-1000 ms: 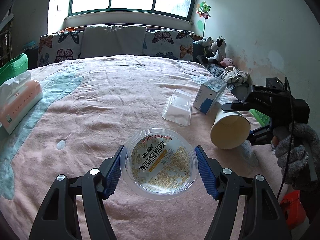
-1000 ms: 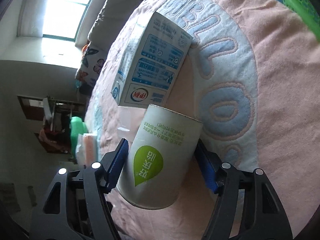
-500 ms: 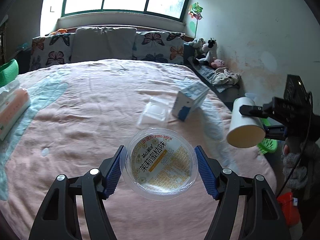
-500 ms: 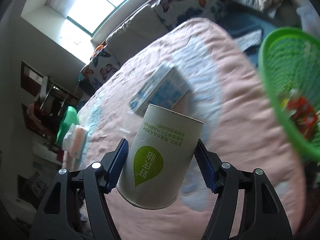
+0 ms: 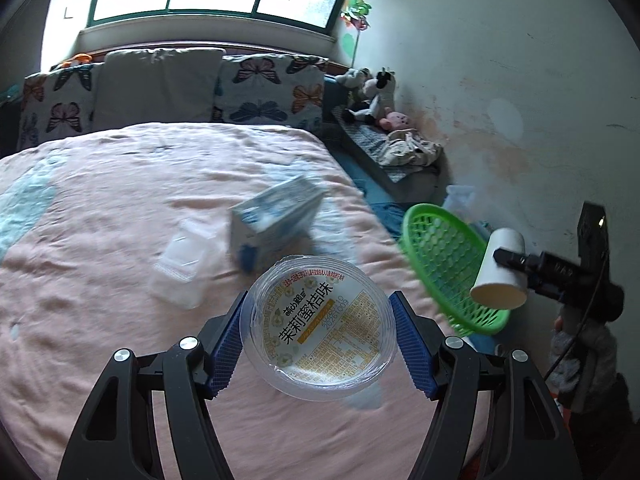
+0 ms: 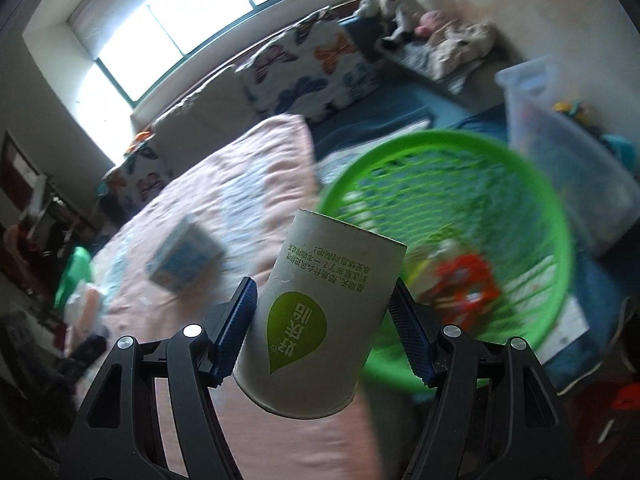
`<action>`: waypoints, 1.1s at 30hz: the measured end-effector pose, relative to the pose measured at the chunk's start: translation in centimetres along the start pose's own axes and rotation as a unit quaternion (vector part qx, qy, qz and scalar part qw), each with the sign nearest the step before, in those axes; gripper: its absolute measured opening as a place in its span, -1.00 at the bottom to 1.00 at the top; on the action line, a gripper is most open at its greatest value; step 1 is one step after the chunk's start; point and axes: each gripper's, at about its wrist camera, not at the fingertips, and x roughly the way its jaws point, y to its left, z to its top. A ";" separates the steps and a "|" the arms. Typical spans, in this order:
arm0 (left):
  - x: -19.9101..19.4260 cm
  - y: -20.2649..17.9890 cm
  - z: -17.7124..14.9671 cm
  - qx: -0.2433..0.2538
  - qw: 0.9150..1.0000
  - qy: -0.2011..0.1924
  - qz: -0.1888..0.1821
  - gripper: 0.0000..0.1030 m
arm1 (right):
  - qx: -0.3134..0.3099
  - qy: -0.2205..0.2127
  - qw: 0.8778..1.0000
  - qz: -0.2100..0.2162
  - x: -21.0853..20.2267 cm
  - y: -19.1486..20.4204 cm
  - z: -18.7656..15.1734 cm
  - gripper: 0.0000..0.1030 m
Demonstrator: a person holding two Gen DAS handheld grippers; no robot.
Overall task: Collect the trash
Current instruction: 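Drop the paper cup into the basket with the right tool while the left holds the container, then open the left tool over the green basket to drop the container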
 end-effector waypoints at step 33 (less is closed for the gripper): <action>14.2 -17.2 4.3 0.095 0.990 0.077 -0.074 0.30 | -0.024 -0.053 0.997 -0.056 -1.3 -8.0 -1.7 0.48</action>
